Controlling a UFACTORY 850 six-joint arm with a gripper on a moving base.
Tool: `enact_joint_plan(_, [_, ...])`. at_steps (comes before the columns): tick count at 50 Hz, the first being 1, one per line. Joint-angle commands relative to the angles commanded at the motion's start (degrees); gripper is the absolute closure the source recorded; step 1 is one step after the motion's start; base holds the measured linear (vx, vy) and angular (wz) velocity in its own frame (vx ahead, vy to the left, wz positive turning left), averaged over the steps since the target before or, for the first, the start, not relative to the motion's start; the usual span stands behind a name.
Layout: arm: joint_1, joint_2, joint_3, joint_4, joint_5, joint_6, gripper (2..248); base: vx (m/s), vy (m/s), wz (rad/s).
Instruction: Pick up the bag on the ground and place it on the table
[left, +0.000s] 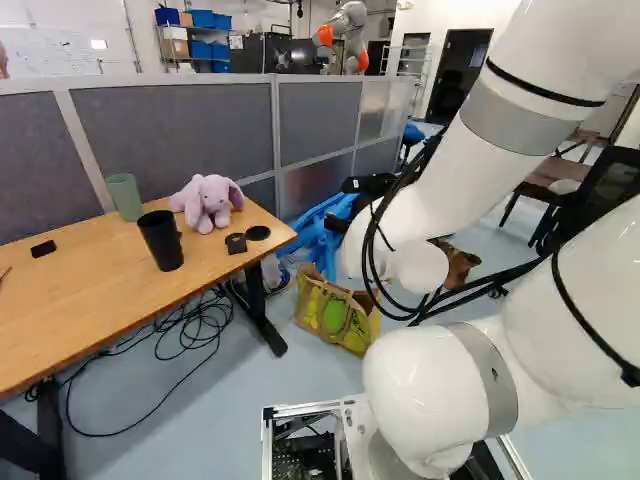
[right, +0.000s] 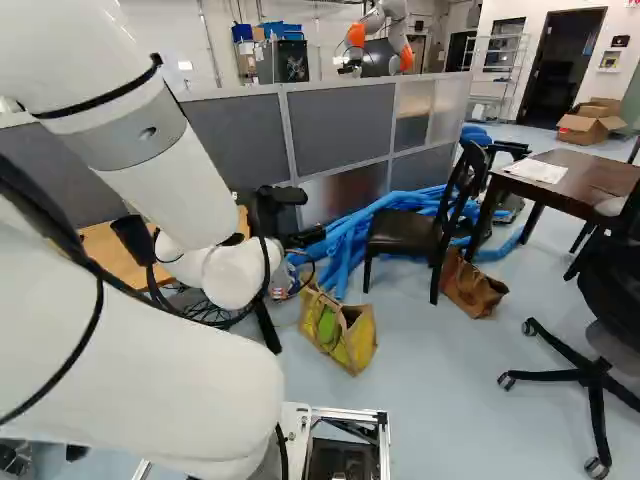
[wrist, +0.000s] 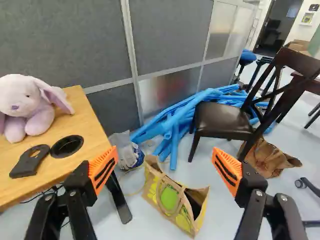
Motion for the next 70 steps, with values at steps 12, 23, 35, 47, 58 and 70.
enact_joint_plan(12, [0.0, 0.0, 0.0, 0.0, 0.0, 0.0, 3, 0.236, -0.013, -0.022])
enact_joint_plan(23, [0.0, 0.0, 0.0, 0.0, 0.0, 0.0, 3, 0.038, -0.001, -0.012])
enact_joint_plan(35, [0.0, -0.7, -0.6, 0.0, 0.0, 0.0, 3, 0.000, 0.000, 0.000])
enact_joint_plan(47, [-0.4, -4.5, -3.9, 1.7, -2.0, 0.0, 3, 0.000, 0.000, 0.000])
enact_joint_plan(58, [-1.0, -8.4, -7.4, 5.4, -6.3, 0.0, 3, 0.000, 0.000, 0.000])
enact_joint_plan(70, [-1.5, -12.3, -11.2, 9.6, -11.3, 0.0, 3, 0.000, 0.000, 0.000])
